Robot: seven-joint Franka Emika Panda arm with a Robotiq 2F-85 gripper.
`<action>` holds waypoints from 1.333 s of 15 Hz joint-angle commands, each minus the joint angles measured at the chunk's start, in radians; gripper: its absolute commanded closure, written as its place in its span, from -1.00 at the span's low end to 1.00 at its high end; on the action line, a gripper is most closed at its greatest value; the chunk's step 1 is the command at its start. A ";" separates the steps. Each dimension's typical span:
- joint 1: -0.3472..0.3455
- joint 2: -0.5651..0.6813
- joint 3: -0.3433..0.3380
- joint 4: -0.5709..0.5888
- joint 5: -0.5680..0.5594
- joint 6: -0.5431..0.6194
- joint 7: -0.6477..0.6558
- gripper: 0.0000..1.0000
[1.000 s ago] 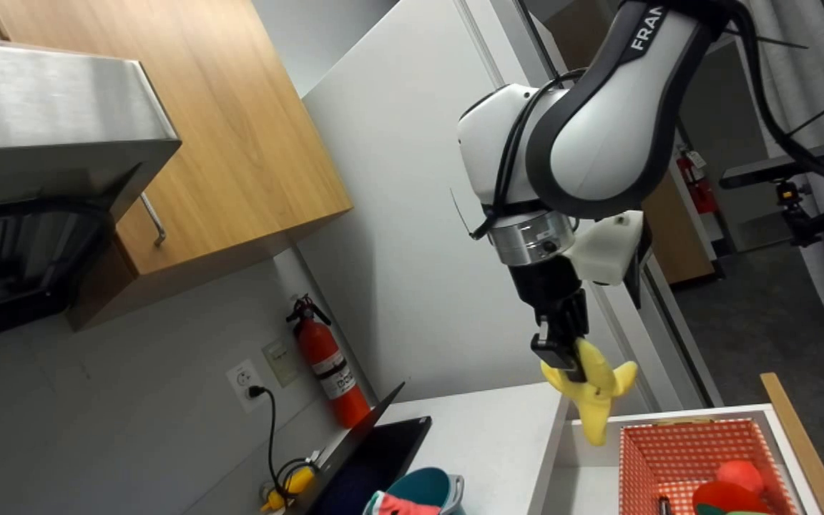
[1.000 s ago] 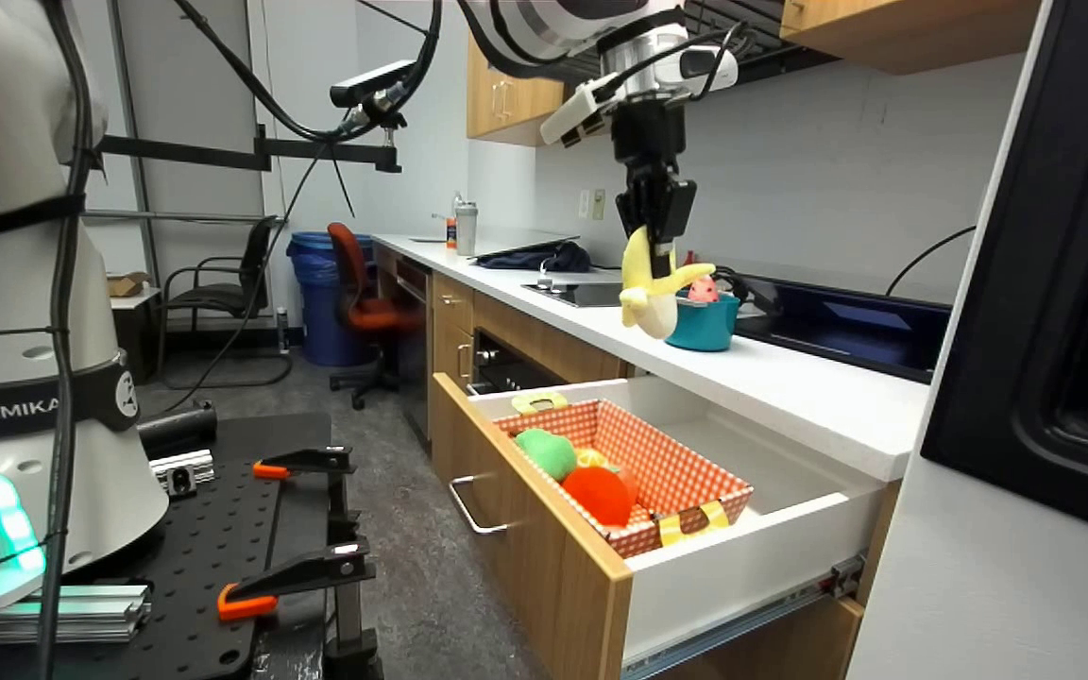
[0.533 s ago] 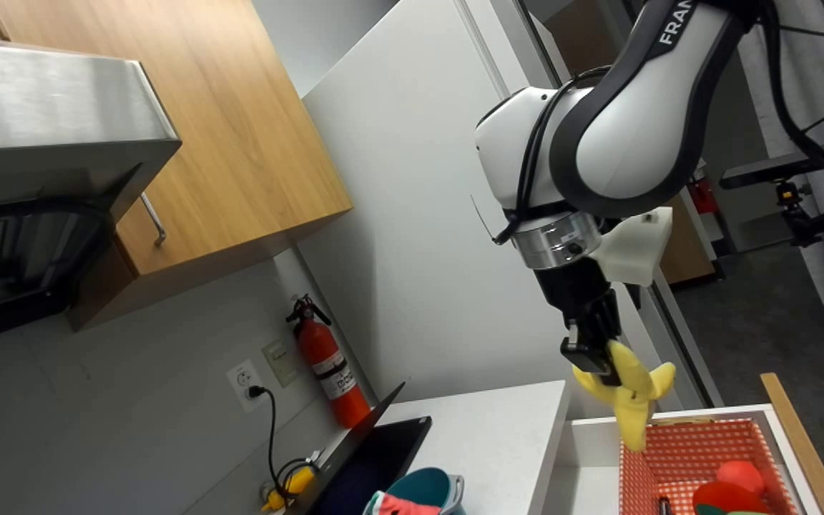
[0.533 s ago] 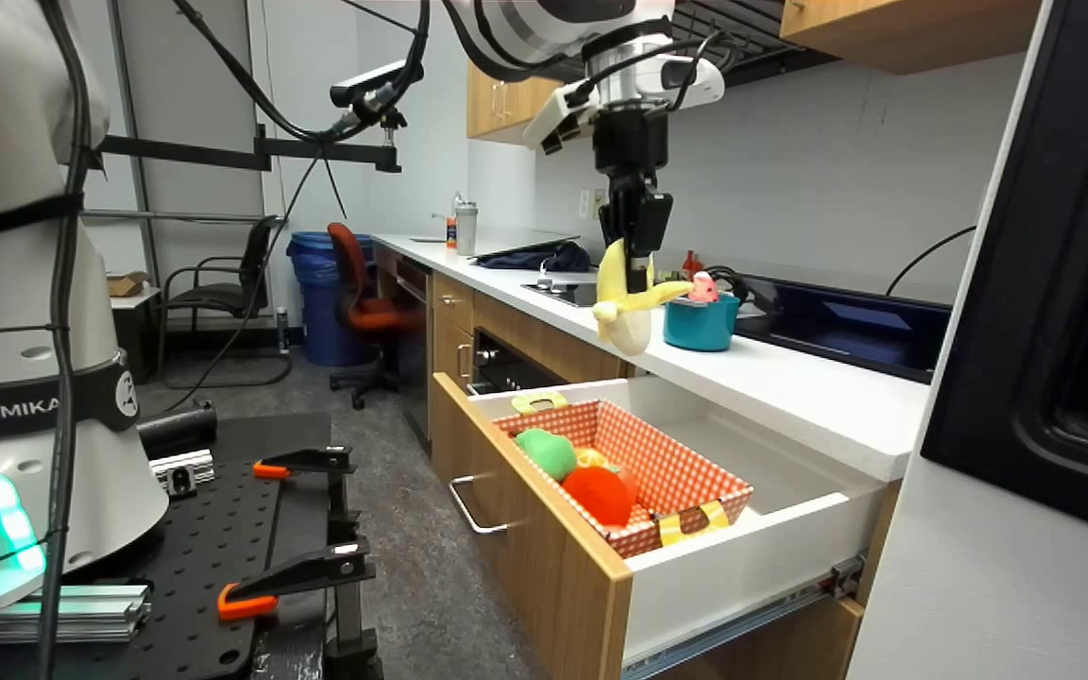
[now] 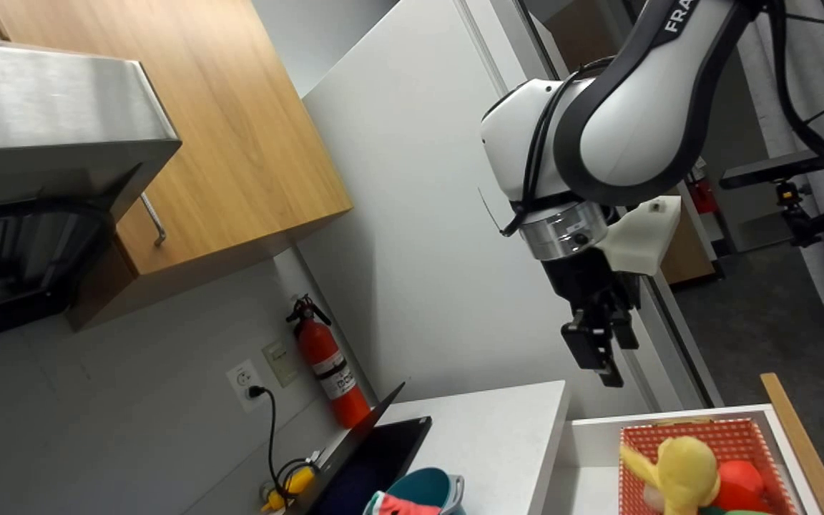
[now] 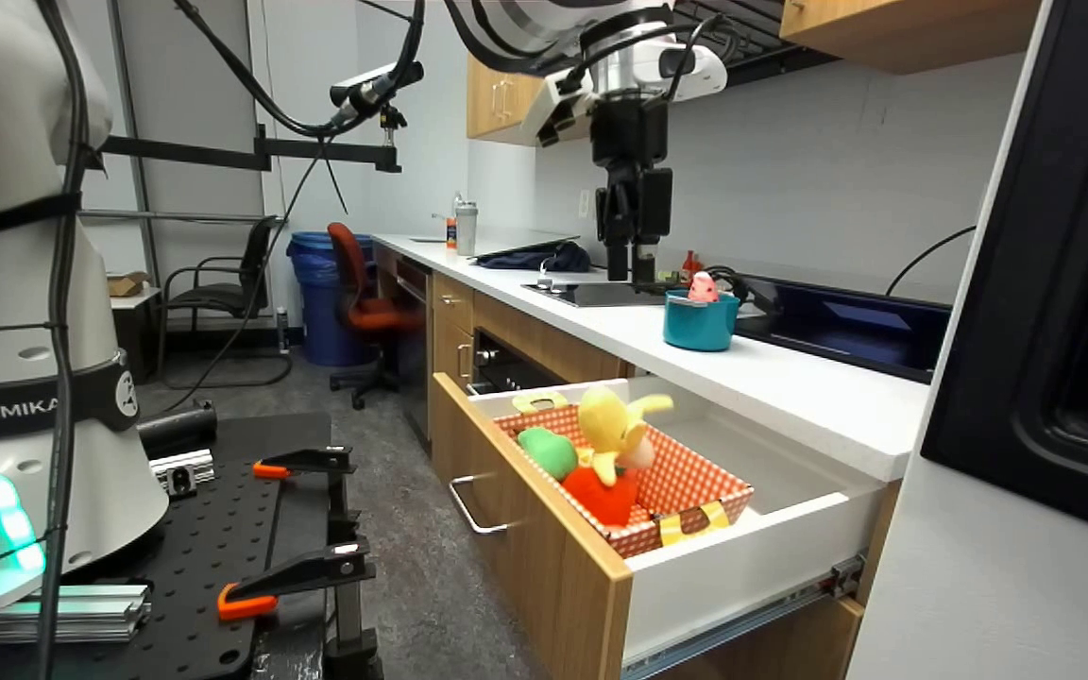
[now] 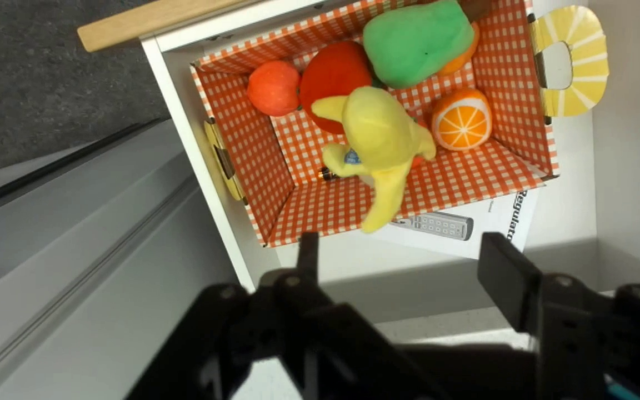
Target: Open the top drawer and put the plush toy inside
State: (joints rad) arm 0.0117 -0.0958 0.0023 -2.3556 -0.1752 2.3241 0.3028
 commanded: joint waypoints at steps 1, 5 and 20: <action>-0.016 -0.050 0.011 -0.020 -0.019 -0.038 0.035 -1.00; -0.017 -0.059 0.015 -0.017 -0.021 -0.043 0.036 -1.00; -0.019 -0.184 0.029 -0.033 0.003 -0.040 0.012 -1.00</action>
State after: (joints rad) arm 0.0077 -0.2118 0.0150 -2.3610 -0.1752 2.3134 0.3070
